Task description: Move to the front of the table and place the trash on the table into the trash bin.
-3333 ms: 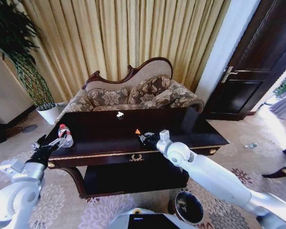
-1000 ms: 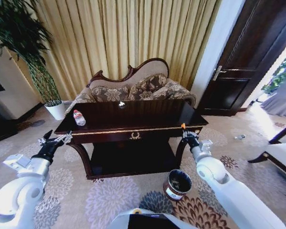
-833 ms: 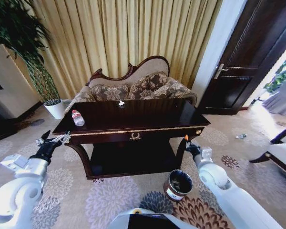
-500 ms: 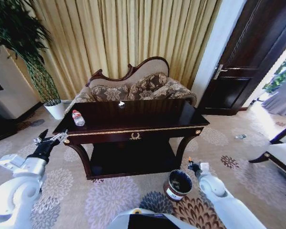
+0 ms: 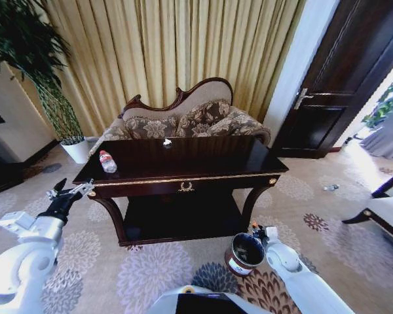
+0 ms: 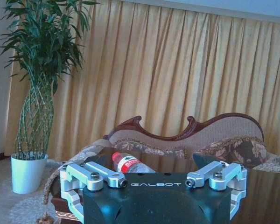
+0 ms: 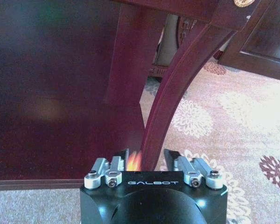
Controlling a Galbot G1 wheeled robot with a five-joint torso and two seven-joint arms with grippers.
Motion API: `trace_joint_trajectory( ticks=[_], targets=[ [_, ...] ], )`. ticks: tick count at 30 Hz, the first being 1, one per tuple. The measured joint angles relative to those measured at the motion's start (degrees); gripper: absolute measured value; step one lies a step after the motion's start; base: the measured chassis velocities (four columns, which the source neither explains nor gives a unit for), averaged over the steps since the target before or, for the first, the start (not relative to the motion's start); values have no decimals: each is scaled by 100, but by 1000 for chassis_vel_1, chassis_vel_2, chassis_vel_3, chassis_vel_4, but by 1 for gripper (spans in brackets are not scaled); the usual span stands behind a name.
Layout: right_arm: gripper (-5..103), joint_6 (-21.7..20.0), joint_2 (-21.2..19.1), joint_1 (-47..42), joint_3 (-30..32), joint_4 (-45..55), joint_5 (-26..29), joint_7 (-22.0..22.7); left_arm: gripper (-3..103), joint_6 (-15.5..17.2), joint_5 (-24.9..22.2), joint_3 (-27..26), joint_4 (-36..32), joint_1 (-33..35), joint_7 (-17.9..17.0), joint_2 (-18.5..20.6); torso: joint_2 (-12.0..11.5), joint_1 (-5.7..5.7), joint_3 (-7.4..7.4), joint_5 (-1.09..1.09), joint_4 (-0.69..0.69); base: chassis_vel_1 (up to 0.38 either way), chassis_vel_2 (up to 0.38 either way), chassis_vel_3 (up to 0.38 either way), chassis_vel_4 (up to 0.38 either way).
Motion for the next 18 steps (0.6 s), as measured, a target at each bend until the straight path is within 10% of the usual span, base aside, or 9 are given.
trace_joint_trajectory(
  ticks=[13, 18],
  targets=[
    [95, 716, -110, 160, 23, 492, 224, 379, 100, -6, 14, 23, -39, 4, 37, -13, 0, 0, 0, 0, 1, 0, 0, 0, 0],
    [100, 1146, -363, 269, 23, 1455, 372, 368, 100, -12, 15, 20, -107, 35, 37, -2, 0, 0, 0, -1, 1, 0, 0, 0, 0]
  ],
)
